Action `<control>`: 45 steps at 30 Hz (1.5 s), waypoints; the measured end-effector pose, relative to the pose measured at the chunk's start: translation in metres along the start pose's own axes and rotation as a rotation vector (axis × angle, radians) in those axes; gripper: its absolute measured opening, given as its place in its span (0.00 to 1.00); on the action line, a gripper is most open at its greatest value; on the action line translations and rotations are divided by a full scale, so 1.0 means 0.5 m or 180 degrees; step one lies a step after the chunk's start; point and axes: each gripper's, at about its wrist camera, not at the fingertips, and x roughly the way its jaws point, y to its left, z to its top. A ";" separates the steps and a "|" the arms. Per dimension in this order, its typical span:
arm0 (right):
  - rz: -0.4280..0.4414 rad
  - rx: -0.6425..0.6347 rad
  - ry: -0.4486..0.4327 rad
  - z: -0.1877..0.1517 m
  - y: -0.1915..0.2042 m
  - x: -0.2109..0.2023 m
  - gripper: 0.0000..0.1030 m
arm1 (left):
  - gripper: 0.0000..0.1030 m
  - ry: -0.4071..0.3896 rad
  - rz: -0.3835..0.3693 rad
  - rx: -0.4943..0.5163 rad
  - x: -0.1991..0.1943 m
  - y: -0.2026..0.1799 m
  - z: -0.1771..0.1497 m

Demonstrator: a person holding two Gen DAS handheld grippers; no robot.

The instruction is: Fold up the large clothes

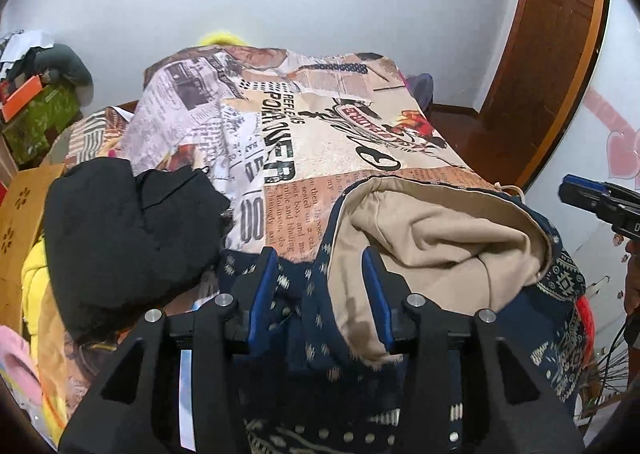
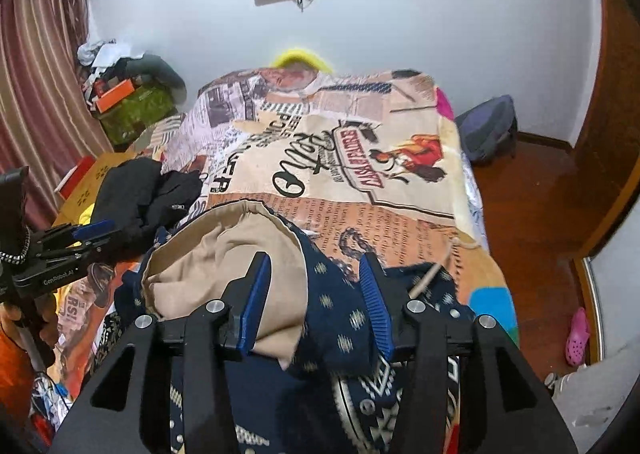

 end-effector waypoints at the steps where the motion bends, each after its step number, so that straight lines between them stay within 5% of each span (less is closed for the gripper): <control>1: 0.0028 -0.0003 0.0054 0.004 -0.001 0.014 0.41 | 0.41 0.0039 -0.0012 0.0010 0.019 -0.001 0.004; 15: 0.0201 0.0078 0.0689 0.018 -0.028 0.180 0.41 | 0.41 0.0505 -0.0290 -0.0171 0.197 0.015 -0.003; 18: 0.0242 0.0127 0.0724 0.016 -0.033 0.189 0.41 | 0.28 0.0561 -0.0379 -0.0269 0.214 0.017 -0.011; 21: 0.0269 0.0122 0.0718 0.020 -0.035 0.187 0.18 | 0.10 0.0568 -0.0477 -0.0332 0.215 0.017 -0.012; 23: 0.0327 0.0113 0.0627 0.022 -0.031 0.169 0.11 | 0.05 0.0516 -0.0518 -0.0337 0.201 0.014 -0.010; 33: 0.0348 0.0004 -0.0064 0.005 0.013 -0.026 0.09 | 0.03 0.0146 -0.0826 -0.0145 0.023 -0.026 -0.003; 45: 0.0098 -0.0038 0.0025 -0.134 0.036 -0.110 0.09 | 0.04 0.0119 -0.0604 0.0345 -0.098 -0.096 -0.112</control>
